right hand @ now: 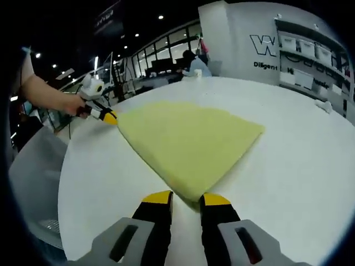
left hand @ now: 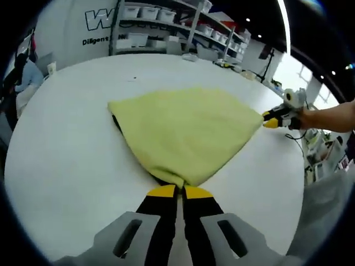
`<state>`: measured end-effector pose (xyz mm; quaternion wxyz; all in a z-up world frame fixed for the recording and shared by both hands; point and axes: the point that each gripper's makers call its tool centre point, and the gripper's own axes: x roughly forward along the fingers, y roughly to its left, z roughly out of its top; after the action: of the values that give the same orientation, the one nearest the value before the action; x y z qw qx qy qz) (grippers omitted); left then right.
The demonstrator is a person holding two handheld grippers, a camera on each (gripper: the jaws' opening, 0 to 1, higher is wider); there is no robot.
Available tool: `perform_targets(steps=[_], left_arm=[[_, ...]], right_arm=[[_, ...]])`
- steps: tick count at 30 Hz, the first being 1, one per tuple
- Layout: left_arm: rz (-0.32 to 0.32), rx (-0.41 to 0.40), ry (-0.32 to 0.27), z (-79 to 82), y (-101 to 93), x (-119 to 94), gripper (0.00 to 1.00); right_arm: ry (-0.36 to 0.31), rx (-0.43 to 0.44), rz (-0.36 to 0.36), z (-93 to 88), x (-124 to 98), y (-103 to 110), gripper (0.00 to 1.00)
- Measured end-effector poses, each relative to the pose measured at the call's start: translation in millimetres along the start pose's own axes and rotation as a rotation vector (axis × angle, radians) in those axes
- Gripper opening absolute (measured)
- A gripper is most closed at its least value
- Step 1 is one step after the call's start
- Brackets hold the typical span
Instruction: Fold the garment on the visible template until the final outline fits inside the template.
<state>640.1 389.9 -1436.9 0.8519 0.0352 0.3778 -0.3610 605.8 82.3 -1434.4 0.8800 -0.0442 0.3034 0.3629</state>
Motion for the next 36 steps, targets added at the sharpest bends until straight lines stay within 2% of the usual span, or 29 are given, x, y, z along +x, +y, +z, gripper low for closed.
perform_targets(steps=[3, 6, 11, 16, 20, 21, 24, 25, 26, 27, 28, 29, 30, 32, 33, 35, 36], left_arm=[[-0.012, 0.029, 0.003, -0.2, 1.8, -2, 0.02], [-0.019, 0.055, 0.007, -0.5, 4.1, -4, 0.02], [-0.032, 0.131, 0.035, -5.2, 11.8, -10, 0.02], [-0.075, 0.199, 0.058, -11.0, 18.2, -14, 0.02], [-0.101, 0.316, 0.104, -19.4, 17.7, -13, 0.02], [-0.107, 0.324, 0.091, -17.2, 15.8, -12, 0.02], [-0.112, 0.327, 0.103, -18.0, 17.0, -13, 0.03], [-0.112, 0.311, 0.107, -18.3, 18.3, -14, 0.04], [-0.081, 0.315, 0.15, -23.0, 22.8, -19, 0.07], [-0.052, 0.312, 0.146, -20.5, 26.9, -24, 0.08], [-0.03, 0.308, 0.166, -21.1, 33.6, -30, 0.08], [-0.02, 0.305, 0.157, -17.7, 36.1, -34, 0.08], [0.007, 0.283, 0.099, -5.1, 37.2, -39, 0.09], [0.028, 0.272, 0.033, 14.8, 34.9, -47, 0.11], [0.026, 0.27, 0.005, 22.7, 31.1, -47, 0.12], [-0.027, 0.256, -0.036, 35.2, 12.8, -43, 0.13], [-0.027, 0.26, -0.037, 36.5, 10.8, -41, 0.15]], right_arm=[[-0.017, -0.012, 0.002, 6.7, 1, 1, 0.09], [-0.011, -0.037, 0.009, 7.4, 0, 1, 0.0], [-0.002, -0.061, 0.036, 7.7, -2, 3, 0.0], [0.022, -0.075, 0.051, 1.9, -4, 1, 0.0], [0.034, -0.082, 0.045, -5.2, -3, 1, 0.0], [0.039, -0.075, 0.041, -6.9, -3, -1, 0.0], [0.049, -0.048, 0.048, -8.4, -4, 3, 0.0], [0.066, -0.024, 0.045, -10.8, -5, 3, 0.0], [0.065, -0.054, 0.037, -10.1, -7, 3, 0.0], [0.068, -0.044, 0.032, -9.7, -9, 1, 0.0], [0.076, -0.032, 0.023, -9.8, -13, -1, 0.0], [0.078, -0.049, 0.012, -8.4, -16, -3, 0.0], [0.076, -0.051, -0.003, -5.2, -21, -5, 0.0], [0.048, -0.046, -0.033, 5.9, -27, -10, 0.05], [0.04, -0.059, -0.045, 11.0, -29, -11, 0.05], [0.011, -0.076, -0.046, 23.0, -28, -9, 0.04], [0.009, -0.081, -0.043, 26.2, -24, -7, 0.04]])
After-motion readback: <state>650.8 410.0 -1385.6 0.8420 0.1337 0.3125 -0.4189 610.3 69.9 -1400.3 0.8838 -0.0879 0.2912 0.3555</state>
